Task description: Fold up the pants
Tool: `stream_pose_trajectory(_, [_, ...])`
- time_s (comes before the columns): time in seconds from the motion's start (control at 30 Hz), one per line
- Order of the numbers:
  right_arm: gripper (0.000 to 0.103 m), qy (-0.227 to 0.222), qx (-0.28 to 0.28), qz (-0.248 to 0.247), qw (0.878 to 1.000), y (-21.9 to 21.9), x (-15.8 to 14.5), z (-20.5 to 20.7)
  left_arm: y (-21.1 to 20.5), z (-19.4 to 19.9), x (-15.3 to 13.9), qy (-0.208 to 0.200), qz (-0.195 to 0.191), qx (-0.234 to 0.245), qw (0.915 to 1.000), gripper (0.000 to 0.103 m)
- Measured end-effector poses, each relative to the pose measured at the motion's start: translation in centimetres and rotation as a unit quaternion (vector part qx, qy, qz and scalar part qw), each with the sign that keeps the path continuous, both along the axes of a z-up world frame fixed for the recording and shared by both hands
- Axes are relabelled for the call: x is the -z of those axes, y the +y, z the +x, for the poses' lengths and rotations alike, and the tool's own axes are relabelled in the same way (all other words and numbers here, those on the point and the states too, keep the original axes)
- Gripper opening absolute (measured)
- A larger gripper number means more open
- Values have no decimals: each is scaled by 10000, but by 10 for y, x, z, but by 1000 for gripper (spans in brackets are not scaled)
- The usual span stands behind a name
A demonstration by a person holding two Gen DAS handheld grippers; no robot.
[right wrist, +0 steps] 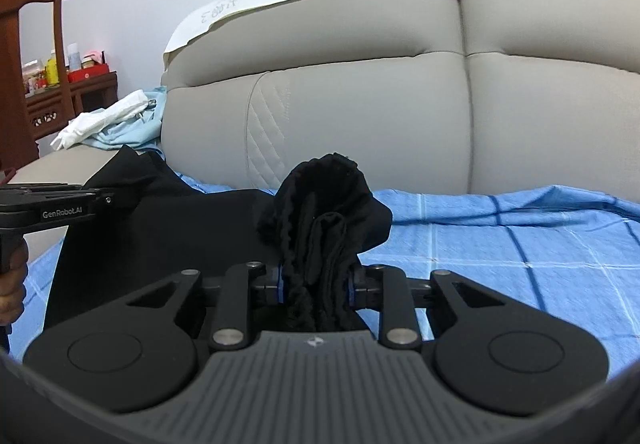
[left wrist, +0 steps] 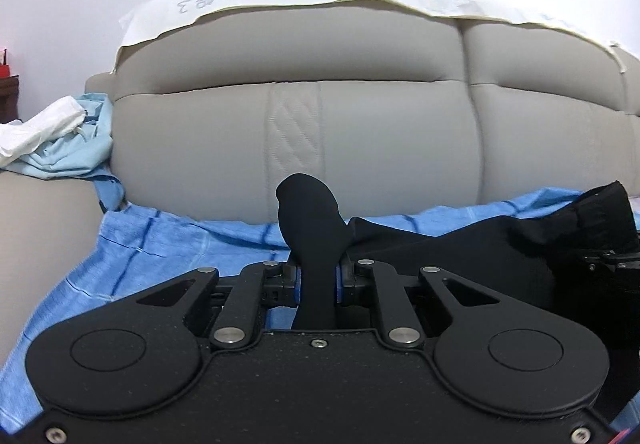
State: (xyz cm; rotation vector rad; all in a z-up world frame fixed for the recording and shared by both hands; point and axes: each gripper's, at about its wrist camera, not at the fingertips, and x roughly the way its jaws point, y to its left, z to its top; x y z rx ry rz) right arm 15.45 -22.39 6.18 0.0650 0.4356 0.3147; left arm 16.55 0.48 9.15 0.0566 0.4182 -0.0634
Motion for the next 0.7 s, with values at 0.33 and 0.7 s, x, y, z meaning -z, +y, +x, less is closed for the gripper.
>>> stream_pose_trajectory(0.33, [31,357,36,-75,9993,20,17,60,21,72,35,446,86,-213,9987,14])
stream_pose_trajectory(0.7, [34,650,122,-94,9978,18,40,81,22,101,79,776,179,-318,9963,19])
